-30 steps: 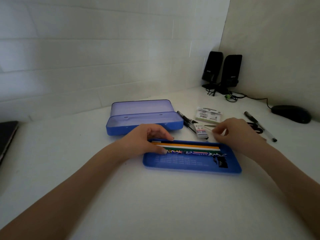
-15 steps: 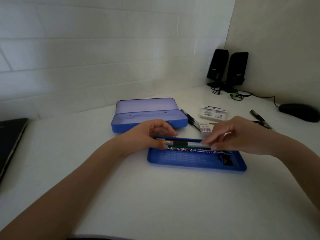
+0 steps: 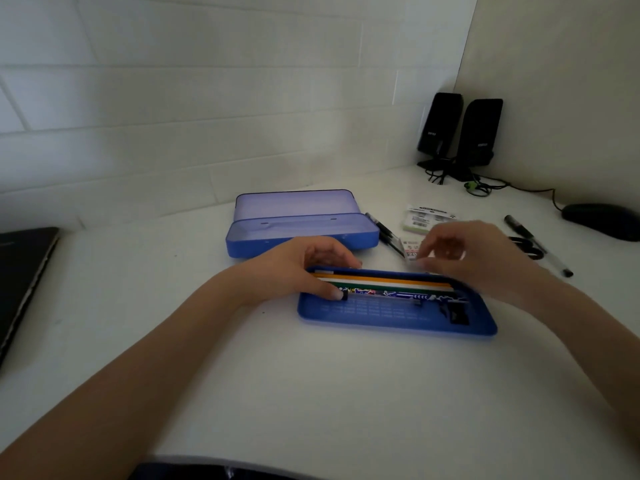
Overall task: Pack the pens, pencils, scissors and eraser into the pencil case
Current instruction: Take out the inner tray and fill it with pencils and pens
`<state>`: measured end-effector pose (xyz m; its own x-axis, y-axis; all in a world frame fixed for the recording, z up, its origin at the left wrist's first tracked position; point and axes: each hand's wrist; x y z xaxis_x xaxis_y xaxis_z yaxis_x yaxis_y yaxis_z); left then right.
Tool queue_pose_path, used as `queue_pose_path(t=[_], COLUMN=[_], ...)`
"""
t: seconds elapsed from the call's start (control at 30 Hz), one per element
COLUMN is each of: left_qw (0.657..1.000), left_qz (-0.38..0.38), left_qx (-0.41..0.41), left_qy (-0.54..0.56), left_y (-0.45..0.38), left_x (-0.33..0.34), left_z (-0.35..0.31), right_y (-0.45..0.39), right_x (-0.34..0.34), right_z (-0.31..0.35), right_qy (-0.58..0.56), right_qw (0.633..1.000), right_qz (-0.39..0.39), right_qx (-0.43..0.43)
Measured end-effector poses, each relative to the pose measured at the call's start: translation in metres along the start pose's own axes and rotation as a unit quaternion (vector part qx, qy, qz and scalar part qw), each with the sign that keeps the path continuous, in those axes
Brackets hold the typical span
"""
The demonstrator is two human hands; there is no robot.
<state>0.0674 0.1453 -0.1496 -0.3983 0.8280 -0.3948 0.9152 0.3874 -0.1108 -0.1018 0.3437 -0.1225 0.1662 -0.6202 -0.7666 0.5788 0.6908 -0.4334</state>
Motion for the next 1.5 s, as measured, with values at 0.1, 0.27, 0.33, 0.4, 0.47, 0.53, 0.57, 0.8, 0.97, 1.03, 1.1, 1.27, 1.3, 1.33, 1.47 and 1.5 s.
queue_pose_path(t=[0.1, 0.27, 0.33, 0.4, 0.47, 0.53, 0.57, 0.8, 0.97, 1.03, 1.1, 1.27, 1.3, 1.33, 1.47, 1.5], left_qw=[1.0, 1.0, 1.0, 1.0, 1.0, 1.0, 1.0, 1.0, 1.0, 1.0, 1.0, 1.0, 1.0, 1.0, 0.999, 0.999], left_qz=[-0.001, 0.0, -0.003, -0.003, -0.005, -0.007, -0.007, -0.01, -0.009, -0.008, -0.008, -0.009, -0.012, -0.017, -0.032, -0.03], left_qx=[0.001, -0.005, -0.003, -0.003, -0.003, -0.003, -0.004, -0.006, -0.006, -0.007, -0.007, -0.007, -0.008, -0.008, -0.009, -0.005], left_qy=[-0.004, -0.014, -0.015, -0.015, -0.015, -0.012, -0.012, -0.014, -0.016, -0.019, -0.02, -0.023, -0.022, -0.018, -0.023, -0.025], left_y=[0.0, -0.001, 0.0, 0.0, 0.0, 0.0, -0.001, -0.001, -0.001, -0.001, -0.001, 0.0, 0.0, 0.0, 0.002, 0.002], left_x=[0.0, 0.0, 0.001, 0.001, 0.001, 0.001, 0.001, 0.002, 0.002, 0.001, 0.001, 0.0, 0.0, 0.0, 0.0, 0.0], left_z=[0.0, -0.002, -0.001, -0.002, -0.002, -0.002, -0.002, -0.002, -0.002, -0.002, -0.001, -0.002, -0.002, -0.002, -0.002, -0.002], right_y=[-0.006, -0.011, -0.012, -0.011, -0.011, -0.011, -0.011, -0.012, -0.01, -0.009, -0.01, -0.011, -0.01, -0.008, -0.002, -0.001], right_x=[-0.007, -0.001, 0.0, 0.003, 0.009, 0.017, 0.02, 0.03, 0.031, 0.03, 0.027, 0.002, -0.004, -0.009, -0.017, -0.018], right_z=[-0.024, -0.032, -0.032, -0.031, -0.027, -0.023, -0.022, -0.015, -0.015, -0.018, -0.023, -0.015, -0.011, -0.009, -0.009, -0.009], right_qy=[0.078, 0.114, 0.115, 0.112, 0.093, 0.076, 0.071, 0.075, 0.125, 0.142, 0.109, -0.108, -0.166, -0.195, -0.163, -0.154], right_qw=[0.995, 0.982, 0.982, 0.984, 0.987, 0.989, 0.99, 0.992, 0.982, 0.977, 0.974, 0.973, 0.975, 0.976, 0.978, 0.978], right_qz=[0.003, 0.055, 0.045, 0.036, 0.026, 0.016, 0.012, -0.003, -0.092, -0.132, -0.176, -0.184, -0.123, -0.053, 0.126, 0.141], right_qx=[0.063, 0.138, 0.142, 0.136, 0.132, 0.128, 0.124, 0.105, 0.104, 0.093, 0.096, 0.087, 0.087, 0.081, 0.019, 0.005])
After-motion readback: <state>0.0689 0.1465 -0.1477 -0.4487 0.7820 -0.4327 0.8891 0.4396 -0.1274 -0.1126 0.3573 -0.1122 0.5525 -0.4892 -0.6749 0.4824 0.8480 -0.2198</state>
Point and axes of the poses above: each hand's wrist, its own y-axis away from the middle knuckle, its own x-axis out of the palm, z = x × y, and after that the axes turned 15 degrees about -z, right-handed
